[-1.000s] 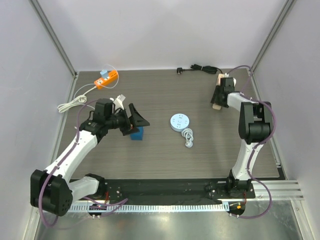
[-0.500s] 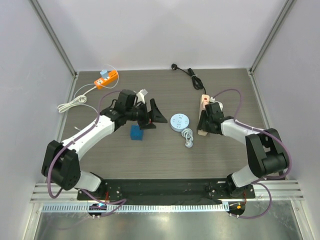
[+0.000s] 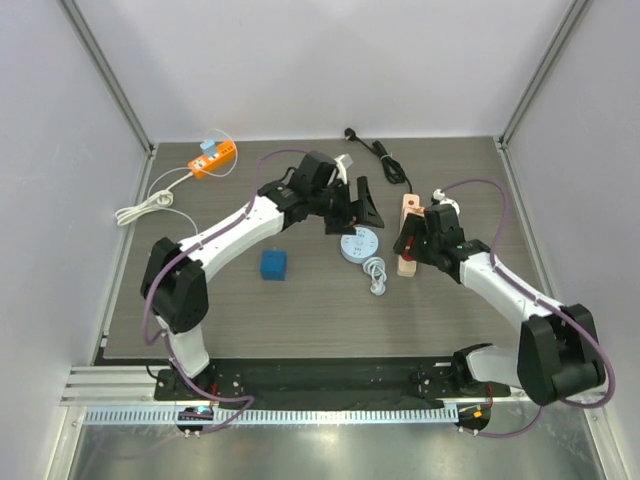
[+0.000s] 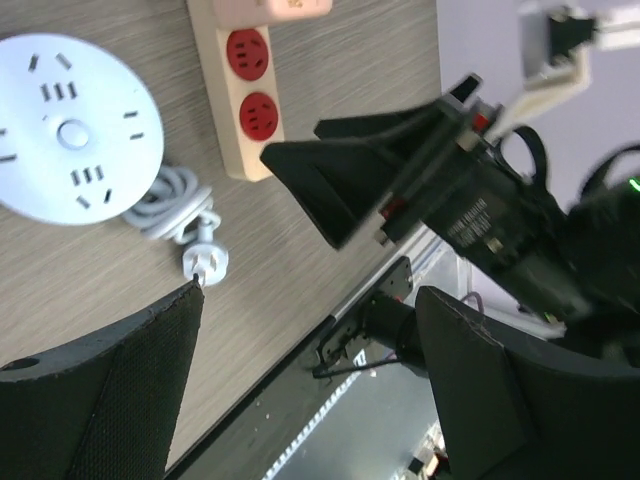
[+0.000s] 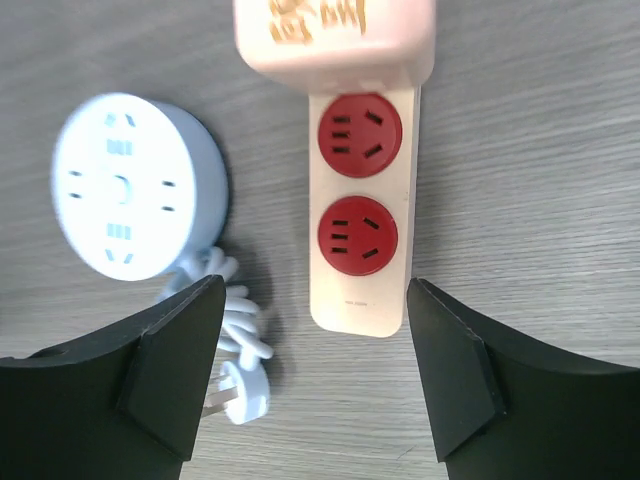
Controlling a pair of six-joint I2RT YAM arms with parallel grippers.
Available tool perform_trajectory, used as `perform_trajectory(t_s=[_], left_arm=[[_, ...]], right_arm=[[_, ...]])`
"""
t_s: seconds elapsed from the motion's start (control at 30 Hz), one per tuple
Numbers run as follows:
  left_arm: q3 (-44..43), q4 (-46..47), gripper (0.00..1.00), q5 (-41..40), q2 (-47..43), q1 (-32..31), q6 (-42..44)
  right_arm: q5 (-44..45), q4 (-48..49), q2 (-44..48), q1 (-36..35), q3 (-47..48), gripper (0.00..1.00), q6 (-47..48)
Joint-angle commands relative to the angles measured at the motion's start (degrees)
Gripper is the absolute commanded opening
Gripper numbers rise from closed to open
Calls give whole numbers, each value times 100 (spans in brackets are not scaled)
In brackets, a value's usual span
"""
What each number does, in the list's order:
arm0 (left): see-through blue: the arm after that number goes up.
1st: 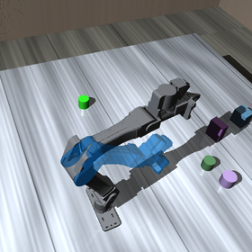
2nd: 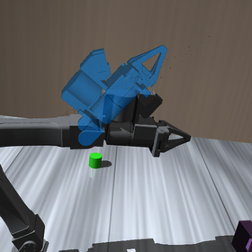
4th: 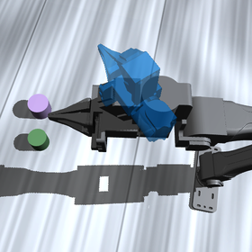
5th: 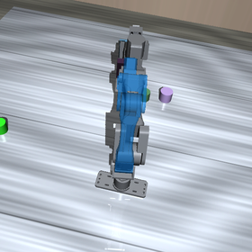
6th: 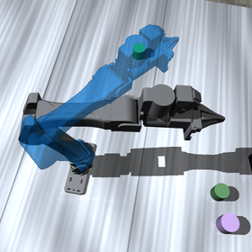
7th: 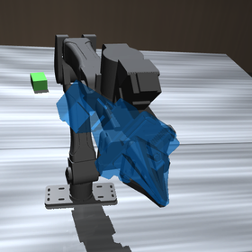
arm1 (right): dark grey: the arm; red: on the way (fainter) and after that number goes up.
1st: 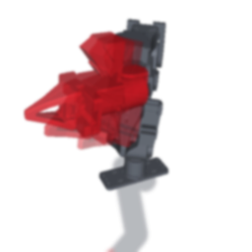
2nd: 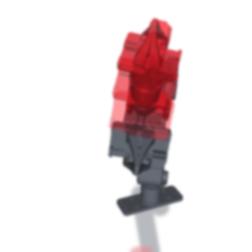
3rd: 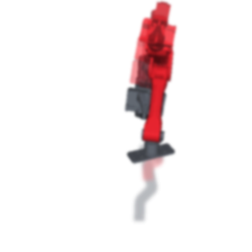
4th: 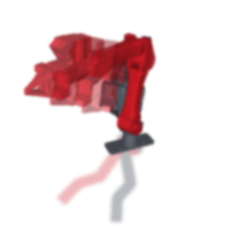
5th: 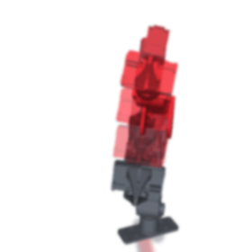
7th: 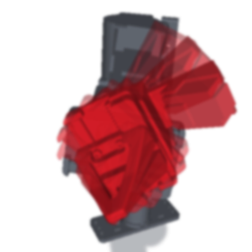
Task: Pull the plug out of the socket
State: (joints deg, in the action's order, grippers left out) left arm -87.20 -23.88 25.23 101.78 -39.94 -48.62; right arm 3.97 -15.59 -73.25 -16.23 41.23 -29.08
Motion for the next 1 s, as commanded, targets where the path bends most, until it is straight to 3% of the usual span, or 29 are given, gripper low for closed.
perform_trajectory(t_s=[0.0, 0.03, 0.17, 0.37, 0.57, 0.77, 0.97], left_arm=[[-787, -477, 87, -571, 351, -233, 256], [-1094, -582, 87, -746, 578, -311, 291], [-1825, -960, 87, -1265, 1045, -610, 467], [-3644, -1672, 88, -2118, 2327, -1014, 696], [-5437, -2147, 89, -3111, 3620, -1358, 951], [-5220, -1480, 91, -4130, 3832, -1534, 1029], [-5264, -1041, 95, -4246, 4060, -1569, 1170]], right_arm=[[559, -214, 565, 136, 139, 79, -360], [944, -303, 688, 242, 61, 78, -675], [904, -304, 1304, 953, -500, 72, -1292], [702, -172, 1945, 1718, -1116, 68, -1416], [70, 74, 2034, 1948, -1434, 64, -1267], [-71, 206, 1964, 1957, -1539, 63, -933], [-509, 382, 1964, 1957, -1583, 63, -889]])
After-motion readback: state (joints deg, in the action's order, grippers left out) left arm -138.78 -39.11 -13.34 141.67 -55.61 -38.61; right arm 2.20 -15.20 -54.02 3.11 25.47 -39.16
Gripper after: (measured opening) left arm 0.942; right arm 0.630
